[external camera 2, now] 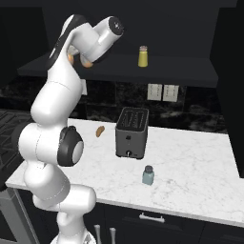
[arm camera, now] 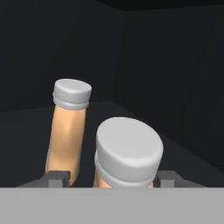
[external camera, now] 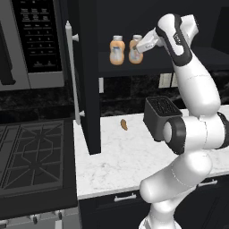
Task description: Put the shaker and condiment bottle from the counter next to their counterparts in the cabinet.
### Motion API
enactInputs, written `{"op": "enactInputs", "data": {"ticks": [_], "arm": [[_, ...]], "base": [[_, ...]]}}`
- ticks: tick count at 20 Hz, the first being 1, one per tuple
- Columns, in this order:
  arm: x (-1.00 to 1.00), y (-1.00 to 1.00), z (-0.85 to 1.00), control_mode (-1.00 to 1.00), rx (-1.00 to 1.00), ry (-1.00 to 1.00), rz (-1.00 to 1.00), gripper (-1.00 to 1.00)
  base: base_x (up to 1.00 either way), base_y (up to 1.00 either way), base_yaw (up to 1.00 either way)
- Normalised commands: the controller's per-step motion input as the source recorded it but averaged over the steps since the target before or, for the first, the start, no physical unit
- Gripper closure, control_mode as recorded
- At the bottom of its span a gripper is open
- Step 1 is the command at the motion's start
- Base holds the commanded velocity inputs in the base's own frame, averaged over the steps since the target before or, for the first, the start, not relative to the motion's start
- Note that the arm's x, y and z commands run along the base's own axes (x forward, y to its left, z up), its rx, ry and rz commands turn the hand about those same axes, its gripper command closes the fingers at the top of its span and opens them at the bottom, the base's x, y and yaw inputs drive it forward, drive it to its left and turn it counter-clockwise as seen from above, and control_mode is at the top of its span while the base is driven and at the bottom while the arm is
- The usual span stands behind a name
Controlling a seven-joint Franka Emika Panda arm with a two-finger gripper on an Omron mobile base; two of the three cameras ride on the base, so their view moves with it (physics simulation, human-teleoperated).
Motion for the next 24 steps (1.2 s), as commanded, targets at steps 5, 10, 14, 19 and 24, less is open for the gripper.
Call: {"op": "enactInputs", "data": {"ticks": [5,10,14,19,24], "arm": [[0.0,0.0,0.0,-1.0,0.0,0.0,0.0,-1.0],[-0.12,-0.15,0.0,-1.0,0.0,-0.01,0.0,-1.0],[-0.38,-0.39,0.0,-1.0,0.0,-0.04,0.0,-1.0],[-0.68,-0.34,-0.01,-1.0,0.0,-0.05,0.0,-1.0],[-0.98,-0.13,-0.04,-1.0,0.0,-0.1,0.0,-1.0]], "base": [[0.0,0.0,0.0],[0.0,0.0,0.0],[0.0,0.0,0.0],[0.0,0.0,0.0],[0.0,0.0,0.0]]}}
